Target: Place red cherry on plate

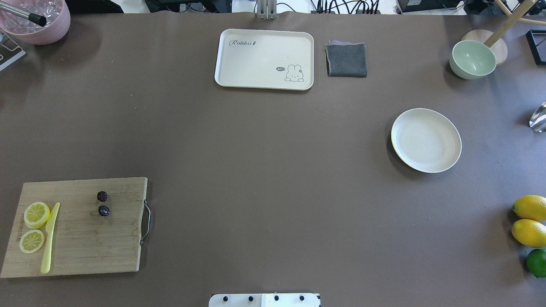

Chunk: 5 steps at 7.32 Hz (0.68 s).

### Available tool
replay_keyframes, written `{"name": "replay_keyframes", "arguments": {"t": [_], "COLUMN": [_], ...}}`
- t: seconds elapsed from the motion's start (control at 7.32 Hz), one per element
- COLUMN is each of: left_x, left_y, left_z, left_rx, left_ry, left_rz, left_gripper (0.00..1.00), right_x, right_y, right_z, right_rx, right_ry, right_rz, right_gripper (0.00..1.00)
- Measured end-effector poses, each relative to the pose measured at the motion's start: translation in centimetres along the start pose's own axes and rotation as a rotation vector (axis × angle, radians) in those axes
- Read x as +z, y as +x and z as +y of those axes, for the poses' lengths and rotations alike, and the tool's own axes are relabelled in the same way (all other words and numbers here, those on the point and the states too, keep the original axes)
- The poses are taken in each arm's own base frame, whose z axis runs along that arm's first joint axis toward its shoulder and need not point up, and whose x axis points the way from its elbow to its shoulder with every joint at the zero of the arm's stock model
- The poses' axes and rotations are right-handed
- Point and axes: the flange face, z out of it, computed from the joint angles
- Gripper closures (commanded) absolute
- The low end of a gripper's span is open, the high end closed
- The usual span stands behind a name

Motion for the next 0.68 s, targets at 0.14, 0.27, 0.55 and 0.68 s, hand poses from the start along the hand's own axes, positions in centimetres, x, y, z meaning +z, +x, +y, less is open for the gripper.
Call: {"name": "replay_keyframes", "arguments": {"t": [0.14, 0.27, 0.55, 0.68], "left_x": [-0.7, -1.1, -1.3, -1.3], "left_y": [0.0, -0.1, 0.0, 0.4], "left_z": [-1.0, -1.6, -1.7, -1.9], "left_rx": [0.048, 0.065, 0.075, 0.081], "left_ry": [0.071, 0.12, 0.164, 0.181], "left_rz": [-0.015, -0.026, -0.03, -0.027], "left_gripper": [0.02, 0.02, 0.02, 0.02], "right_x": [0.0, -0.2, -0.5, -0.8], "right_y": [-0.2, -0.5, -0.9, -1.7], "right_z": [-0.1, -0.3, -0.7, -1.3], "right_rx": [-0.002, 0.001, 0.102, 0.174], "right_ry": [0.011, 0.024, 0.047, 0.071], "right_rz": [-0.029, -0.054, -0.098, -0.143], "right_gripper": [0.0, 0.0, 0.0, 0.01]}}
